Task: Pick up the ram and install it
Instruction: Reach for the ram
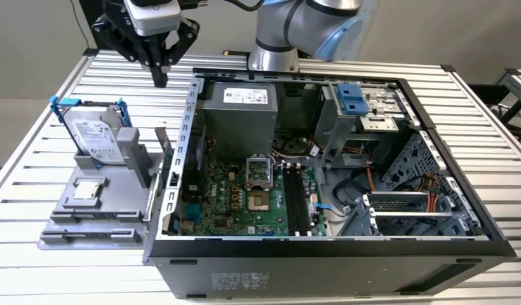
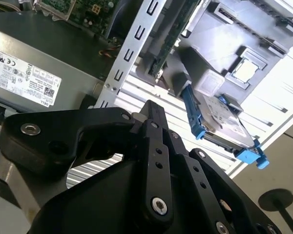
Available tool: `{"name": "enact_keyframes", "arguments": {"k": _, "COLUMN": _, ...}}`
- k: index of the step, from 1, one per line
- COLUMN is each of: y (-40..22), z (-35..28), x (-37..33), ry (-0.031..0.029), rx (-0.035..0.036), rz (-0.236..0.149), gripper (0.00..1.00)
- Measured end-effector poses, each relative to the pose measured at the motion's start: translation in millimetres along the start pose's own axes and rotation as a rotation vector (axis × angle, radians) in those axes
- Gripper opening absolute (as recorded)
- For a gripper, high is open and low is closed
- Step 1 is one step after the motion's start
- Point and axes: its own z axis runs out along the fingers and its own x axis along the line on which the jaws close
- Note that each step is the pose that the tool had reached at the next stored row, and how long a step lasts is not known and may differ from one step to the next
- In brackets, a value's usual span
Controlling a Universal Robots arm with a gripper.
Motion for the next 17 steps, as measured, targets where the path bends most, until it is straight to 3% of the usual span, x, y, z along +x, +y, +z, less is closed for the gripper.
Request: {"name": "enact_keyframes", "arguments": {"k": 17, "y": -2.7, "z": -0.8, "x": 38.1, "ry": 0.0000, "rx": 0.0000, "rz": 0.000, "gripper": 0.00}}
